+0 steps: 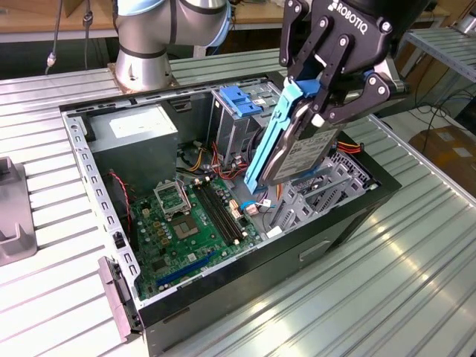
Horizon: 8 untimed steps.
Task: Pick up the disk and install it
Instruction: 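Pick up the disk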
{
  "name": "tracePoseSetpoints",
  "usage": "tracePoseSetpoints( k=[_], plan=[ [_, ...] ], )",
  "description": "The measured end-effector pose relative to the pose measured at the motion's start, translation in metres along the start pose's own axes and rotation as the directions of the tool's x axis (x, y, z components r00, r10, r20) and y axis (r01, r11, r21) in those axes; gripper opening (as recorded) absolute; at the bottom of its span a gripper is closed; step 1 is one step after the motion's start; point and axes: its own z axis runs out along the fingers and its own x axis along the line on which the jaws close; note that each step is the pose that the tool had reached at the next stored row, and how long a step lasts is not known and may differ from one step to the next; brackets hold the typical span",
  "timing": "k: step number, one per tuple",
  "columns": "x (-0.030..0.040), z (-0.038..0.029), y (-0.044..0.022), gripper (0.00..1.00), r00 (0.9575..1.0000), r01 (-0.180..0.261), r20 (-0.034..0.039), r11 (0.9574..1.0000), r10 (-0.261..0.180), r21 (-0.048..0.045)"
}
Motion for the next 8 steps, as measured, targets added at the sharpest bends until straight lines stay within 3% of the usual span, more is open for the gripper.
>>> tracePoseSetpoints(
  k=[8],
  plan=[
    [0.0005,0.0000,-0.0046,0.37,1.0000,0.000,0.0000,1.0000,0.000,0.0000]
  ],
)
